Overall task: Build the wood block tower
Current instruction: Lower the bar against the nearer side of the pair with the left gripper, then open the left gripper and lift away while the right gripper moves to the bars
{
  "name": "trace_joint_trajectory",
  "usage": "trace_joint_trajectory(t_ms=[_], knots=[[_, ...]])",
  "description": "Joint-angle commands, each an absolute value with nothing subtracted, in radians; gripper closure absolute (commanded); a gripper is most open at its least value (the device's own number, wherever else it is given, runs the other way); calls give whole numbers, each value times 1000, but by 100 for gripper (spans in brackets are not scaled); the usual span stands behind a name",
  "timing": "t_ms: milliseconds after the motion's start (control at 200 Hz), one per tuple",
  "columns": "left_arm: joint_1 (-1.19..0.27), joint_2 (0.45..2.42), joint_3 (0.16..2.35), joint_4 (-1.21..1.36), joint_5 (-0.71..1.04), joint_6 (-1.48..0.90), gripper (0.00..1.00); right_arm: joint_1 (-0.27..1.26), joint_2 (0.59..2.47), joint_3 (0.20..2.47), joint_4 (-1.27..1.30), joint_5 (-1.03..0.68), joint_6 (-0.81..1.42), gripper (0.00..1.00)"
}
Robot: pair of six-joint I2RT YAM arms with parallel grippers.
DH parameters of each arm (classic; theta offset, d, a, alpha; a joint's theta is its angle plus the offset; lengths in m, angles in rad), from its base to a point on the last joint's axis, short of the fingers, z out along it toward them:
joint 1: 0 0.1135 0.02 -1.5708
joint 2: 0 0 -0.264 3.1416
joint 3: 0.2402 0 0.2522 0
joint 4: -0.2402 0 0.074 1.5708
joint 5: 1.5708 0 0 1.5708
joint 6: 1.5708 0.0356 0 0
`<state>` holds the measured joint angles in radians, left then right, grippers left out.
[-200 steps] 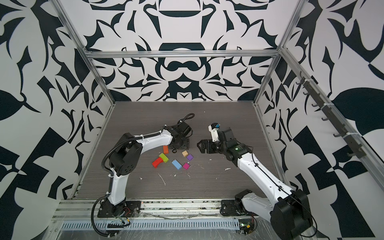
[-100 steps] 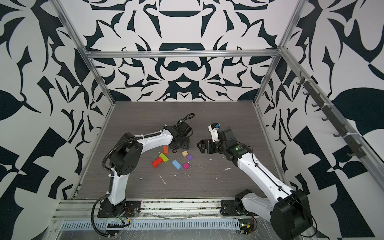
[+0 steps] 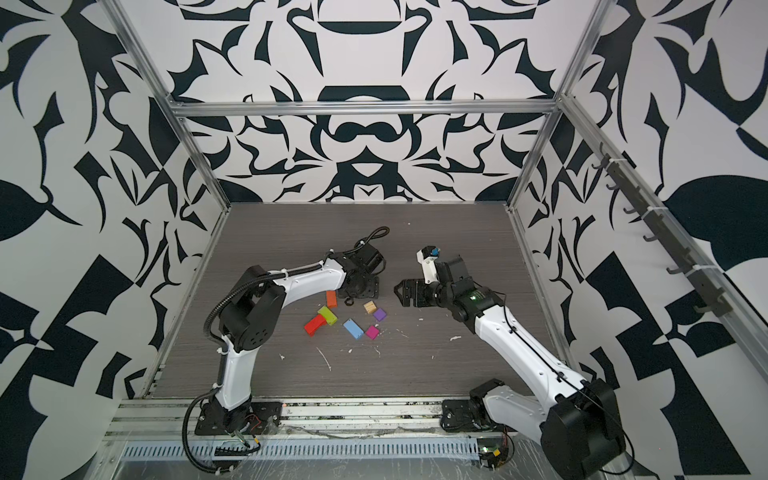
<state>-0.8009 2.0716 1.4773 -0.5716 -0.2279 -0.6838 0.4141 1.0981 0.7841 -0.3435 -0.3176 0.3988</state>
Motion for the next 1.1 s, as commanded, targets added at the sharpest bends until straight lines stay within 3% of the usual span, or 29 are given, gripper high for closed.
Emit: trace_joint_trajectory(t_ms=[0,935,1095], knots=[[-803,2108,1483,-613,-223,-703,19,418,1078,813,-342,-307,388,4],[-804,2090,1472,-606,-217,-707,7,418,1086,811,-339,-308,388,4],[-803,2054,1454,-582,-198,-704,0,418,1099,808,-339,-305,392,4]])
